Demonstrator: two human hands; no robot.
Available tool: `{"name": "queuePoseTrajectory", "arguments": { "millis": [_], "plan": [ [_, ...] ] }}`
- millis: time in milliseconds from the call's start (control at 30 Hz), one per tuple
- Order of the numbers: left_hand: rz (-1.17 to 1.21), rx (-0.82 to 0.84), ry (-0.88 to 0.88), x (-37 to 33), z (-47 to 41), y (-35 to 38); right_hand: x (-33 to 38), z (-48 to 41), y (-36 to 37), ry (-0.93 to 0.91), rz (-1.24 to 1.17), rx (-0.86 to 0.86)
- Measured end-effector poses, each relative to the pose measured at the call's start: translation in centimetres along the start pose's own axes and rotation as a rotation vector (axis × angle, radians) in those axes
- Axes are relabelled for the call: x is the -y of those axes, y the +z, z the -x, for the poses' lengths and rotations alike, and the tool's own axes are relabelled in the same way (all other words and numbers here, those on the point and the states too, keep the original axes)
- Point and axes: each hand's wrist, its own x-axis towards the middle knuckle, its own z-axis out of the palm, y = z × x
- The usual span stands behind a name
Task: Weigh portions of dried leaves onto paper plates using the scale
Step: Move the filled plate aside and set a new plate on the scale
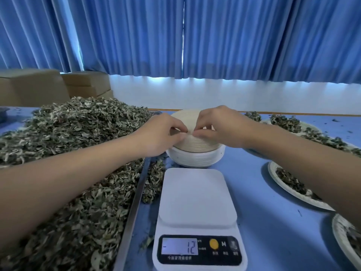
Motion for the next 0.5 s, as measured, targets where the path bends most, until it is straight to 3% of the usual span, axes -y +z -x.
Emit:
{"name": "queuePoseTrajectory", "arguments": {
  "millis": [500],
  "plan": [
    [-0.013, -0.041, 0.050, 0.8, 0.2, -0.1, -0.5, 1.2, -0.1, -0.150, 0.198, -0.005]
  ]
}}
